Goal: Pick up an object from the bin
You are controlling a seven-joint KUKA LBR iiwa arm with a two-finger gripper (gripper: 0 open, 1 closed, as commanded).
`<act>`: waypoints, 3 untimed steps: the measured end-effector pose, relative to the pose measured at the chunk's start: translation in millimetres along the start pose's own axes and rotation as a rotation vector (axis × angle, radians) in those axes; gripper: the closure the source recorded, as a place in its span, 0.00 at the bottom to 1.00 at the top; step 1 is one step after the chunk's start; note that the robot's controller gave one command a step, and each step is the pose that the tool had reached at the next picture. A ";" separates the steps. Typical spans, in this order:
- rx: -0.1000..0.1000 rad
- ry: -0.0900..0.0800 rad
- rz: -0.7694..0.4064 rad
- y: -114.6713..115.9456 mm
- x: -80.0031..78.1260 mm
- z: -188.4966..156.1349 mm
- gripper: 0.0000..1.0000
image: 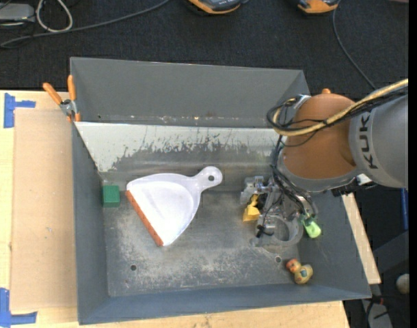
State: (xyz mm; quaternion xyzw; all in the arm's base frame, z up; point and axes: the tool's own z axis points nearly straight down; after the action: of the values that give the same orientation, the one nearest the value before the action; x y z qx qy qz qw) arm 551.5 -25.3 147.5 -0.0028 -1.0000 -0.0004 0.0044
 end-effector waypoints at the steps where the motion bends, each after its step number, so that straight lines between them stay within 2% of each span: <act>1: 0.000 -0.007 -0.001 0.0 -1.7 -4.5 0.00; 2: -0.001 -0.007 0.023 -3.1 -6.3 39.2 0.00; 3: -0.002 -0.015 0.093 -43.5 -55.1 68.0 0.00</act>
Offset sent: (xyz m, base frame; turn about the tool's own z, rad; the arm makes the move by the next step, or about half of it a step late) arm 0.0056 -0.0049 -0.0417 0.0274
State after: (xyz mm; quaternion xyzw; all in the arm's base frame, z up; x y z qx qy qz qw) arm 605.8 -69.1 78.9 -0.0494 -0.9988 -0.0012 -0.0032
